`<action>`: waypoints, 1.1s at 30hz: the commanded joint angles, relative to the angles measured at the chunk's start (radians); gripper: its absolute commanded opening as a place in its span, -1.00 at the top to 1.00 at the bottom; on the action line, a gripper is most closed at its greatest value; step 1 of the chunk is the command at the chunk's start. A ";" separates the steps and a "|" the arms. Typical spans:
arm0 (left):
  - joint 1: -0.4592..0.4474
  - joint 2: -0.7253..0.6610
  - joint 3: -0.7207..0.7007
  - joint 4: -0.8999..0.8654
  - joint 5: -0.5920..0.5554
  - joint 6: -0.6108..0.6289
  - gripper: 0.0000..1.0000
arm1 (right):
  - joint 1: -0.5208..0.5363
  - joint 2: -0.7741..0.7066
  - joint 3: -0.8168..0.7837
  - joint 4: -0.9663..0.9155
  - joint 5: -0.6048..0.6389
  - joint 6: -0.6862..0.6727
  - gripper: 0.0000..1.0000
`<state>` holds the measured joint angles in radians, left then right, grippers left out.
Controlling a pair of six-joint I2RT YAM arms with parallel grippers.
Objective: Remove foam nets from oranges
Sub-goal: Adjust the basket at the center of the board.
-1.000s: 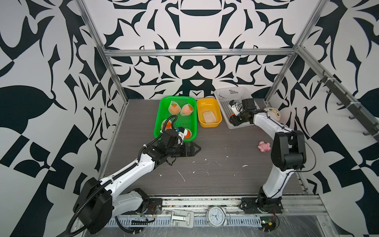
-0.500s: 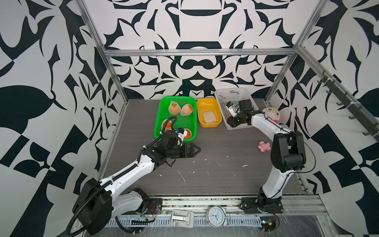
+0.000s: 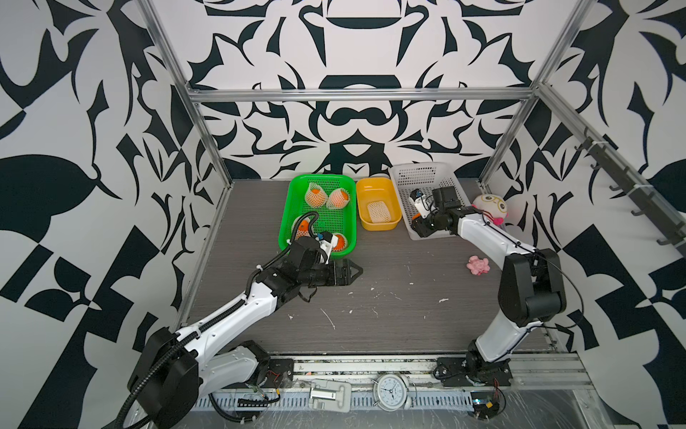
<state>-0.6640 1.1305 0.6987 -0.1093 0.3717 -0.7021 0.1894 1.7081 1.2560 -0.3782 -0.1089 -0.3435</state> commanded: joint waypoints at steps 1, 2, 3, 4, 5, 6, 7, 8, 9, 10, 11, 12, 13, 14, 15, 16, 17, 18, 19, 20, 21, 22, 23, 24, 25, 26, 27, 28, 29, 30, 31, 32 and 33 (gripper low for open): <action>0.001 -0.022 -0.024 0.014 0.005 0.009 -0.99 | 0.019 -0.040 -0.023 -0.001 0.006 0.020 0.52; 0.001 -0.024 -0.026 0.014 0.005 0.009 -0.99 | 0.025 -0.044 -0.028 -0.001 0.009 0.022 0.52; 0.001 -0.024 -0.027 0.014 0.007 0.007 -0.99 | 0.031 -0.049 -0.034 -0.002 0.011 0.023 0.52; 0.001 -0.026 -0.026 0.014 0.007 0.007 -0.99 | 0.037 -0.053 -0.039 -0.002 0.013 0.024 0.52; 0.001 -0.028 -0.028 0.015 0.010 0.005 -0.99 | 0.043 -0.058 -0.044 -0.002 0.014 0.026 0.52; 0.001 -0.030 -0.029 0.013 0.009 0.006 -0.99 | 0.050 -0.063 -0.051 -0.002 0.019 0.027 0.52; 0.001 -0.034 -0.031 0.013 0.009 0.004 -0.99 | 0.054 -0.068 -0.056 -0.002 0.022 0.027 0.52; 0.001 -0.038 -0.033 0.015 0.007 0.004 -0.99 | 0.058 -0.073 -0.062 -0.004 0.024 0.027 0.52; 0.001 -0.040 -0.035 0.016 0.006 0.004 -0.99 | 0.061 -0.078 -0.068 -0.003 0.027 0.029 0.52; 0.001 -0.045 -0.039 0.016 0.006 0.003 -0.99 | 0.062 -0.082 -0.072 -0.001 0.029 0.029 0.52; 0.001 -0.047 -0.039 0.015 0.004 0.004 -0.99 | 0.062 -0.088 -0.075 -0.003 0.031 0.029 0.52; 0.001 -0.051 -0.042 0.014 0.004 0.004 -0.99 | 0.062 -0.092 -0.078 -0.002 0.031 0.028 0.52; 0.001 -0.051 -0.042 0.015 0.004 0.004 -0.99 | 0.062 -0.095 -0.079 -0.001 0.034 0.028 0.52; 0.001 -0.052 -0.042 0.015 0.004 0.004 -0.99 | 0.062 -0.099 -0.080 0.002 0.036 0.029 0.52; 0.001 -0.052 -0.040 0.016 0.006 0.004 -0.99 | 0.062 -0.100 -0.079 0.010 0.038 0.028 0.52; 0.001 -0.052 -0.038 0.015 0.006 0.004 -0.99 | 0.062 -0.100 -0.076 0.020 0.036 0.026 0.52; 0.001 -0.053 -0.037 0.014 0.008 0.007 -0.99 | 0.061 -0.098 -0.069 0.021 0.044 0.026 0.52; 0.001 -0.053 -0.035 0.014 0.008 0.009 -0.99 | 0.057 -0.091 -0.056 0.022 0.050 0.026 0.53; 0.001 -0.051 -0.033 0.014 0.009 0.011 -0.99 | 0.052 -0.084 -0.046 0.022 0.051 0.027 0.53; 0.001 -0.049 -0.030 0.014 0.009 0.013 -0.99 | 0.046 -0.071 -0.031 0.023 0.051 0.032 0.53; 0.001 -0.045 -0.026 0.017 0.010 0.016 -0.99 | 0.039 -0.054 -0.012 0.025 0.049 0.043 0.54; 0.001 -0.040 -0.021 0.019 0.010 0.018 -0.99 | 0.031 -0.037 0.007 0.027 0.048 0.057 0.55; 0.001 -0.036 -0.015 0.019 0.010 0.020 -0.99 | 0.022 -0.012 0.033 0.026 0.046 0.077 0.57; 0.001 -0.027 -0.006 0.018 0.010 0.023 -0.99 | 0.013 0.018 0.066 0.018 0.039 0.097 0.58; 0.002 -0.021 0.003 0.016 0.012 0.026 -0.99 | 0.006 0.044 0.093 0.010 0.038 0.109 0.58; 0.001 -0.012 0.015 0.012 0.012 0.029 -0.99 | 0.000 0.076 0.124 0.005 0.037 0.119 0.58; 0.003 -0.001 0.025 0.006 0.012 0.035 -0.99 | -0.004 0.106 0.152 0.004 0.032 0.125 0.58; 0.003 0.007 0.036 0.005 0.011 0.040 -0.99 | -0.006 0.129 0.175 0.005 0.025 0.128 0.58; 0.004 0.015 0.046 0.003 0.012 0.046 -0.99 | -0.011 0.158 0.201 0.008 0.018 0.134 0.58; 0.007 0.024 0.055 0.004 0.010 0.051 -0.99 | -0.015 0.189 0.232 0.009 0.012 0.141 0.58; 0.010 0.030 0.062 0.006 0.009 0.053 -0.99 | -0.020 0.216 0.262 0.008 0.006 0.153 0.58; 0.013 0.038 0.069 0.009 0.009 0.055 -0.99 | -0.028 0.250 0.299 0.002 -0.001 0.168 0.58; 0.018 0.048 0.076 0.013 0.010 0.055 -0.99 | -0.035 0.285 0.341 -0.006 -0.009 0.183 0.58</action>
<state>-0.6579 1.1599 0.7319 -0.1085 0.3721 -0.6693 0.1673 1.9556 1.4994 -0.3817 -0.0895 -0.2173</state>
